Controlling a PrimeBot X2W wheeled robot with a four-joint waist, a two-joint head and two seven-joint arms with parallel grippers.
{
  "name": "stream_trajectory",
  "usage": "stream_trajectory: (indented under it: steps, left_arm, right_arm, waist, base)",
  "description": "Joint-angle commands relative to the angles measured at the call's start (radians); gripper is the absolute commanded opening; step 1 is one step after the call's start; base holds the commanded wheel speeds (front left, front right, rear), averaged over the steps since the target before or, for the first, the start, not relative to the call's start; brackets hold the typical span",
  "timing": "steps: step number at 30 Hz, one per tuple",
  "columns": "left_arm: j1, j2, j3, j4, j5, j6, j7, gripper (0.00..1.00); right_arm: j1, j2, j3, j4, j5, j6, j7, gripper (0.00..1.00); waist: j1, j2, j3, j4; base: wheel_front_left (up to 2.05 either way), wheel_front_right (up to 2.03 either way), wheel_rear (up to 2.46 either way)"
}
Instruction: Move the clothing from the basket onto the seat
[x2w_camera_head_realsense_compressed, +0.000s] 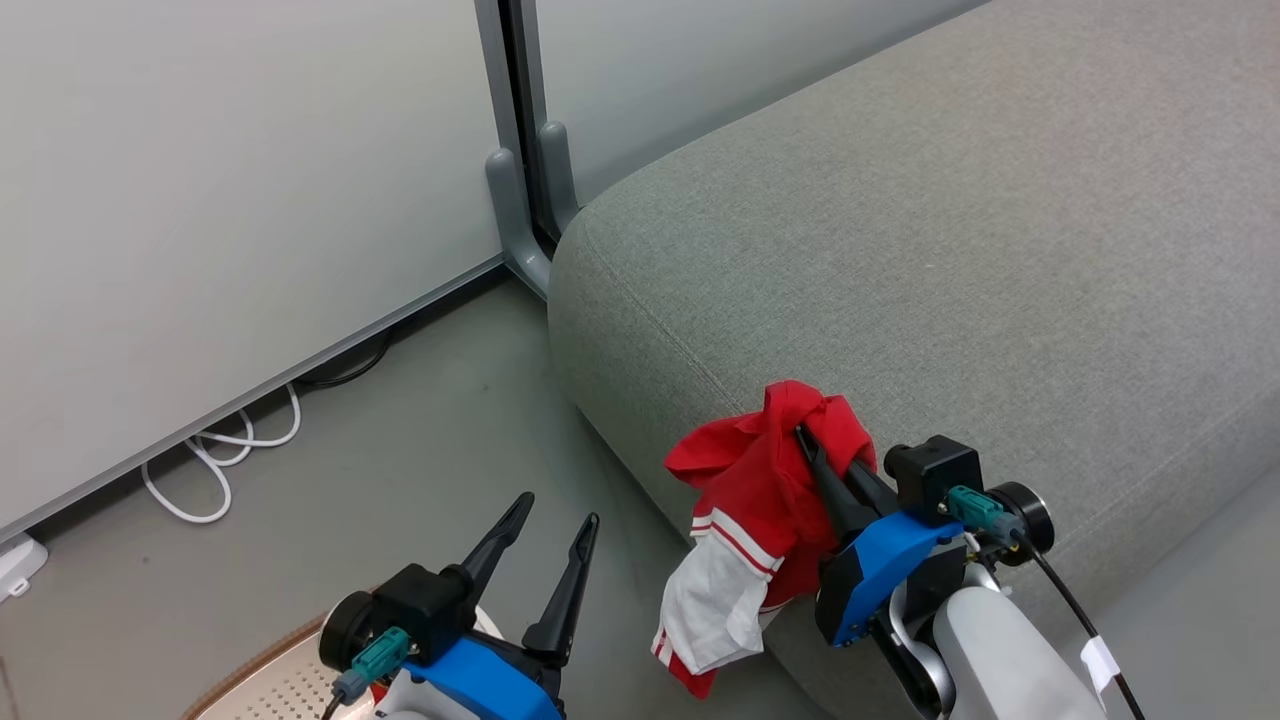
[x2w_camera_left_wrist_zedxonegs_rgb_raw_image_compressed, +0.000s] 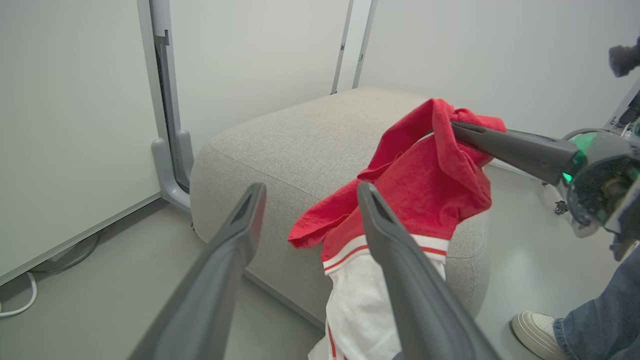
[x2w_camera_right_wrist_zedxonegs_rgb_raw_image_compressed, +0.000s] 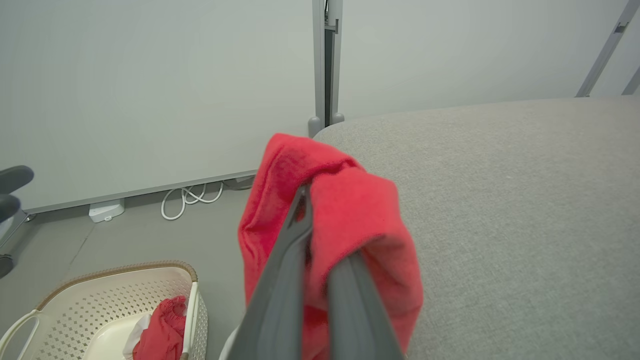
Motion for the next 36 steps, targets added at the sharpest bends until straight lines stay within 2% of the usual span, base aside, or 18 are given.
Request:
stream_trajectory:
  steps: [1, 10, 14, 19, 28, 32, 36]
  left_arm:
    - [-0.008, 0.001, -0.005, 0.003, 0.006, -0.003, -0.003, 1.0]
    - [-0.012, 0.004, -0.015, 0.01, -0.007, -0.004, -0.003, 1.0]
    - [-0.018, 0.01, -0.014, 0.002, 0.0, -0.004, -0.003, 1.0]
    - [-0.044, 0.032, -0.032, -0.006, 0.008, -0.004, -0.003, 1.0]
    - [-0.192, 0.098, -0.101, -0.052, 0.017, -0.004, 0.019, 1.0]
    - [-0.252, 0.127, -0.122, -0.085, 0.017, -0.004, 0.032, 1.0]
    - [-0.303, 0.15, -0.152, -0.117, 0.016, -0.004, 0.041, 1.0]
  right_arm:
    - [0.012, -0.002, -0.004, -0.005, 0.004, -0.001, -0.005, 0.0]
    - [0.003, -0.002, -0.003, 0.0, 0.019, -0.001, 0.005, 0.0]
    - [-0.076, -0.008, -0.013, -0.007, 0.009, -0.001, 0.057, 0.0]
    - [-0.245, -0.096, -0.041, -0.031, 0.007, -0.001, 0.142, 0.0]
    - [-0.563, -0.286, -0.255, -0.038, 0.001, -0.001, 0.239, 0.0]
    - [-0.635, -0.339, -0.362, -0.034, -0.021, -0.001, 0.256, 0.0]
    - [-0.64, -0.373, -0.466, -0.016, -0.043, -0.001, 0.239, 0.0]
  waist:
    - [0.0, 0.0, 0.0, 0.004]
    - [0.0, 0.0, -0.002, 0.021]
    - [0.0, 0.0, 0.017, 0.024]
    - [0.0, 0.0, 0.078, 0.037]
    - [0.0, 0.0, 0.279, 0.11]
    - [0.0, 0.0, 0.367, 0.145]
    - [0.0, 0.0, 0.437, 0.18]
  base:
    - [0.0, 0.0, 0.0]
    - [0.0, 0.0, 0.0]
    - [0.0, 0.0, 0.0]
    - [0.0, 0.0, 0.0]
    - [0.0, 0.0, 0.0]
    - [0.0, 0.0, 0.0]
    - [0.0, 0.0, 0.0]
